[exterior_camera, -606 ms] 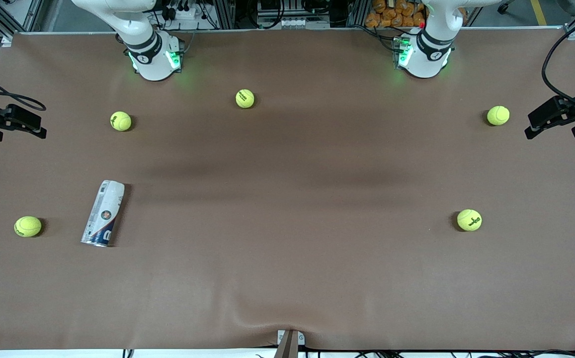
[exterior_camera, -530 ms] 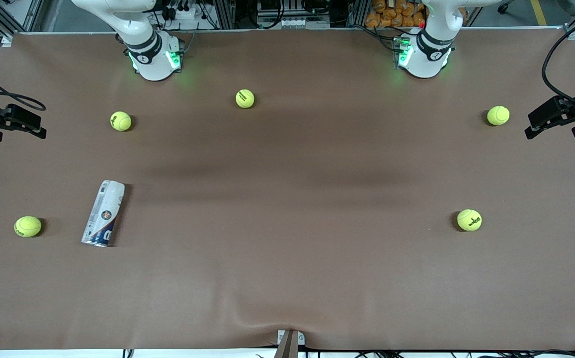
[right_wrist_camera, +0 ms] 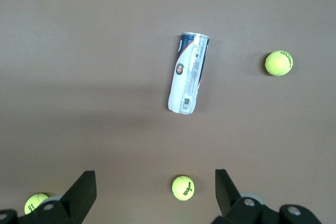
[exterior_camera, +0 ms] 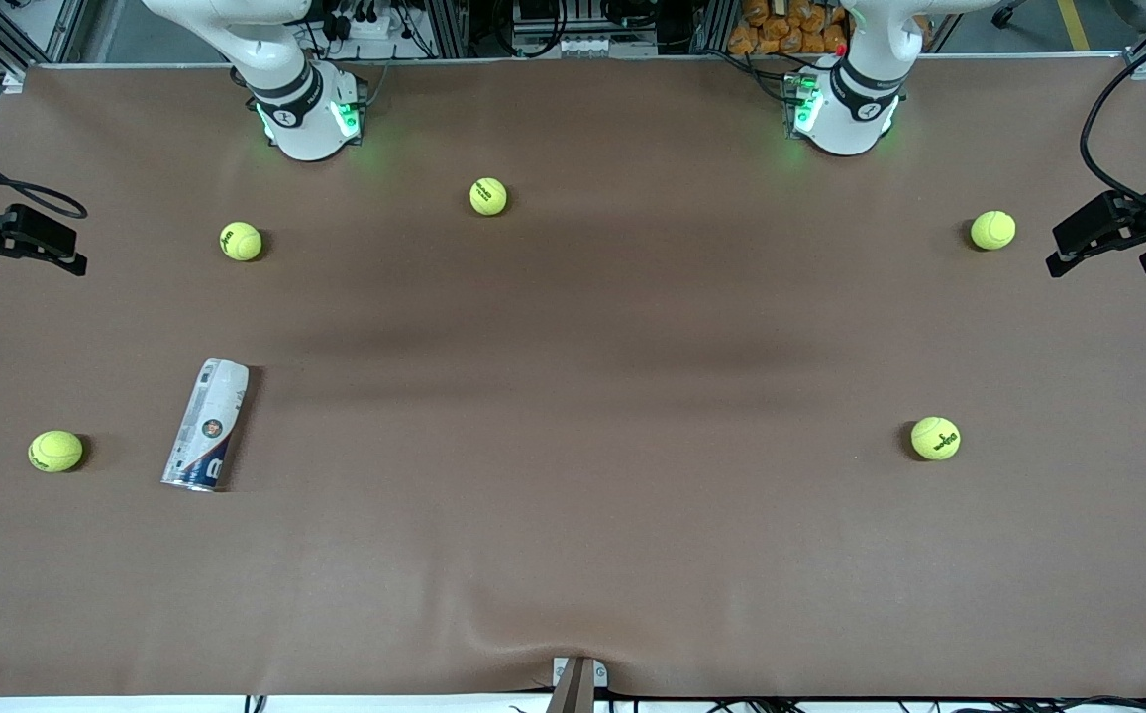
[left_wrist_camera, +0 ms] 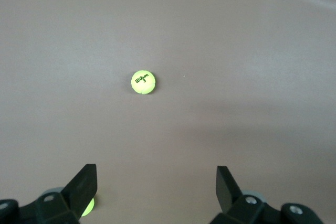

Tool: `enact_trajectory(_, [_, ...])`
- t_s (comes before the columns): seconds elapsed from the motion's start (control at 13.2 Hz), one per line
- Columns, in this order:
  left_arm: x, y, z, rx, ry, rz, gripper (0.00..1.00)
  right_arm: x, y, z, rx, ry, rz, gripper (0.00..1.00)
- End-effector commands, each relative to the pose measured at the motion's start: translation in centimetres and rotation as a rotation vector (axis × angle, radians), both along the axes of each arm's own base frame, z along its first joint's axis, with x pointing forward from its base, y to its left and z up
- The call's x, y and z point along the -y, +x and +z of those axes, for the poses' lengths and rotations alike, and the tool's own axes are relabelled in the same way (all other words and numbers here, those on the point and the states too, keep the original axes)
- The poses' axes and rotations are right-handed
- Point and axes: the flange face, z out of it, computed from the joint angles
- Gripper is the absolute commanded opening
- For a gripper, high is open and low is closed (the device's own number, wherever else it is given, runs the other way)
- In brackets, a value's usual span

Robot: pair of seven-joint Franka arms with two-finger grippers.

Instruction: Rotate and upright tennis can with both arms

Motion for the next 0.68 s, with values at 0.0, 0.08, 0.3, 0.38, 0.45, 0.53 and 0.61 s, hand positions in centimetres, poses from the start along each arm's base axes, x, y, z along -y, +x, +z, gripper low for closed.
enact_trajectory(0.0, [-0.1,-0.5,0.7,0.004,0.020,-0.003,1.00,0.4,0.5,0.6,0.017,-0.013,0.005,1.00])
enact_trajectory(0.08, [-0.2,-0.5,0.7,0.004,0.020,-0.002,1.00,0.2,0.7,-0.1,0.001,-0.014,0.003,1.00])
enact_trajectory(0.3, [-0.2,-0.5,0.7,0.004,0.018,-0.003,1.00,0.6,4.6,-6.1,-0.035,-0.016,0.008,1.00])
enact_trajectory(0.38, [-0.4,-0.5,0.7,0.003,0.018,-0.002,1.00,0.9,6.2,-9.1,-0.050,-0.012,0.007,1.00])
enact_trajectory(0.45, [-0.3,-0.5,0.7,0.004,0.018,-0.002,1.00,1.2,7.9,-12.8,-0.068,-0.008,0.004,1.00])
enact_trajectory(0.53, [-0.3,-0.5,0.7,0.004,0.018,-0.002,1.00,1.4,9.0,-15.3,-0.076,-0.014,0.004,1.00])
enact_trajectory(0.61, [-0.3,-0.5,0.7,0.004,0.018,-0.002,1.00,1.7,9.8,-18.2,-0.099,-0.013,0.000,1.00])
